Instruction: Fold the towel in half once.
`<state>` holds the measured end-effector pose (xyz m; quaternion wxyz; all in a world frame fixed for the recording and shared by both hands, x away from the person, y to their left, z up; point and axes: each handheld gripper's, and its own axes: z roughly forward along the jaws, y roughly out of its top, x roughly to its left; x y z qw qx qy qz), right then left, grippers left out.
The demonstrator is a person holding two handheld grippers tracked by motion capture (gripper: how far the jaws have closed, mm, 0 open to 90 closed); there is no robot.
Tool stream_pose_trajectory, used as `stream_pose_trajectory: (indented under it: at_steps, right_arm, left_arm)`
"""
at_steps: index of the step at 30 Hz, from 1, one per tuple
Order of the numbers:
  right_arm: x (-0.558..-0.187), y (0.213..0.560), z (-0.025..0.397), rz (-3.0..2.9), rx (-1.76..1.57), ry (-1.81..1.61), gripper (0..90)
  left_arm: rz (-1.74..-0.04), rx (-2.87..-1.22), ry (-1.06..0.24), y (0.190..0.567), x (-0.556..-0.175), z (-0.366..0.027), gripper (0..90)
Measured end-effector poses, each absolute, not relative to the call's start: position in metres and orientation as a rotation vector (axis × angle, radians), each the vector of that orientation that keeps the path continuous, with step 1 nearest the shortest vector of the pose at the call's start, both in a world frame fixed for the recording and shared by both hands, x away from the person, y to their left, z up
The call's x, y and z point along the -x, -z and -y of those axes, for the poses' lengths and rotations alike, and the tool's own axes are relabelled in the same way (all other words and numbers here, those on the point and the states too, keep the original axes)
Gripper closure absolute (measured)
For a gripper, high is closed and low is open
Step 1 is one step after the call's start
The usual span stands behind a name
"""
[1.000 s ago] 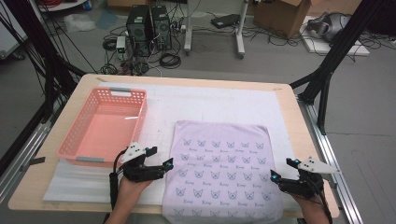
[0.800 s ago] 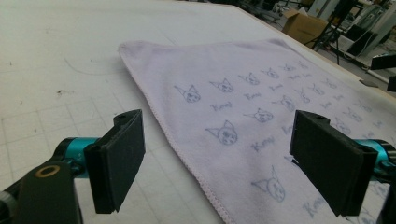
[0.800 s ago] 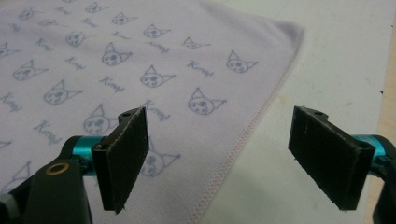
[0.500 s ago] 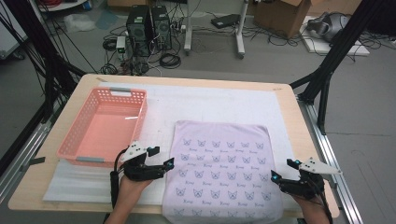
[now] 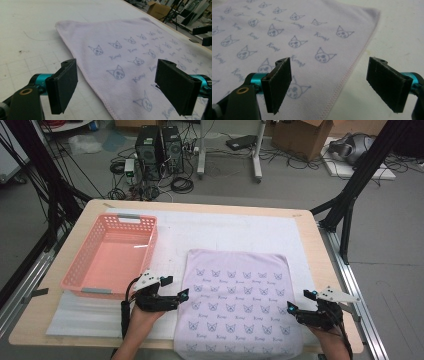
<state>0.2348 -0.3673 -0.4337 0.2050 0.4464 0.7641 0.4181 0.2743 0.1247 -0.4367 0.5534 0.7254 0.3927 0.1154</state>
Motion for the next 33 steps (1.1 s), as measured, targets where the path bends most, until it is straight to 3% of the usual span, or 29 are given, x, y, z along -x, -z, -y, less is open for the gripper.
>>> stream_pose_trajectory:
  at_steps: [13,19,26,29,33]
  right_arm:
    - [-0.265,0.436,0.367,-2.117,-1.32,-1.146,24.2]
    - [-0.288,0.437,0.362,-2.105,-1.394,-1.084,37.6]
    - [-0.312,0.437,0.36,-2.095,-1.44,-1.027,45.7]
    - [-0.321,0.439,0.359,-2.114,-1.453,-0.996,49.0]
    - [-0.327,0.444,0.355,-2.145,-1.444,-0.957,59.3]
  left_arm:
    - [-1.018,-1.821,-0.33,0.43,-0.317,-0.105,22.9]
    - [-1.074,-1.872,-0.314,0.437,-0.333,-0.1,30.0]
    - [-1.121,-1.92,-0.301,0.45,-0.346,-0.091,33.6]
    - [-1.112,-1.938,-0.358,0.451,-0.346,-0.09,41.6]
    - [-1.09,-1.989,-0.469,0.451,-0.345,-0.087,62.5]
